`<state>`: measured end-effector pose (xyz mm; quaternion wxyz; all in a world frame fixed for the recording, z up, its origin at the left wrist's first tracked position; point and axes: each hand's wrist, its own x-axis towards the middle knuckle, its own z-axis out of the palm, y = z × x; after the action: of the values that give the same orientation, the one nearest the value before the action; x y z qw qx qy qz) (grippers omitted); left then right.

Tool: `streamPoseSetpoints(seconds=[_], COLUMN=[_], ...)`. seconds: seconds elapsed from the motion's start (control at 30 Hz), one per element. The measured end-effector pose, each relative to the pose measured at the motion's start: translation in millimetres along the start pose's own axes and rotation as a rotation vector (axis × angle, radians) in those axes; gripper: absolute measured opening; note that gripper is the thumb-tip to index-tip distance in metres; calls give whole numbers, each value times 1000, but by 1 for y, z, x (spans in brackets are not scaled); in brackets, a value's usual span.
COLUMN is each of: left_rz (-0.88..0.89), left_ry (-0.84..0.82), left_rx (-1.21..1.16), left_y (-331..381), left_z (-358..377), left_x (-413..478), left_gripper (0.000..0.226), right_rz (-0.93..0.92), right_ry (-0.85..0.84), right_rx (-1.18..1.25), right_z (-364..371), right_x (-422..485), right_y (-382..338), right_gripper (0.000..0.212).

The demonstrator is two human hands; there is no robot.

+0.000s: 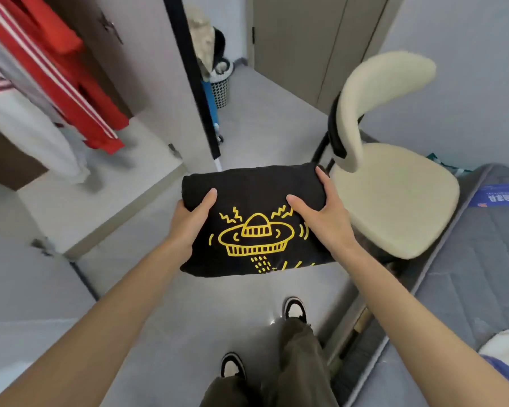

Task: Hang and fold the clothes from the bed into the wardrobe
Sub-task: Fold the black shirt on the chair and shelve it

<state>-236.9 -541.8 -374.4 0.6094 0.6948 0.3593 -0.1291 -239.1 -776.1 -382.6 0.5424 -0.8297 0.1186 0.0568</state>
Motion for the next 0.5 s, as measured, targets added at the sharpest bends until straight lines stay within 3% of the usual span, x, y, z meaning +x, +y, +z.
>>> streamPoseSetpoints(seconds=[0.27, 0.43, 0.5], left_rz=[202, 337, 385], left_ry=[159, 276, 320], left_rx=[-230, -317, -334], left_y=[89, 156, 186], left_z=[-186, -277, -310], left_x=[-51, -81, -91], left_gripper=[51, 29, 38], right_rz=[-291, -480, -540], right_ry=[-162, -238, -258], right_rx=[52, 118, 135], right_z=[94, 135, 150], right_x=[-11, -11, -8], right_y=[-185, -304, -351], right_gripper=[79, 78, 76])
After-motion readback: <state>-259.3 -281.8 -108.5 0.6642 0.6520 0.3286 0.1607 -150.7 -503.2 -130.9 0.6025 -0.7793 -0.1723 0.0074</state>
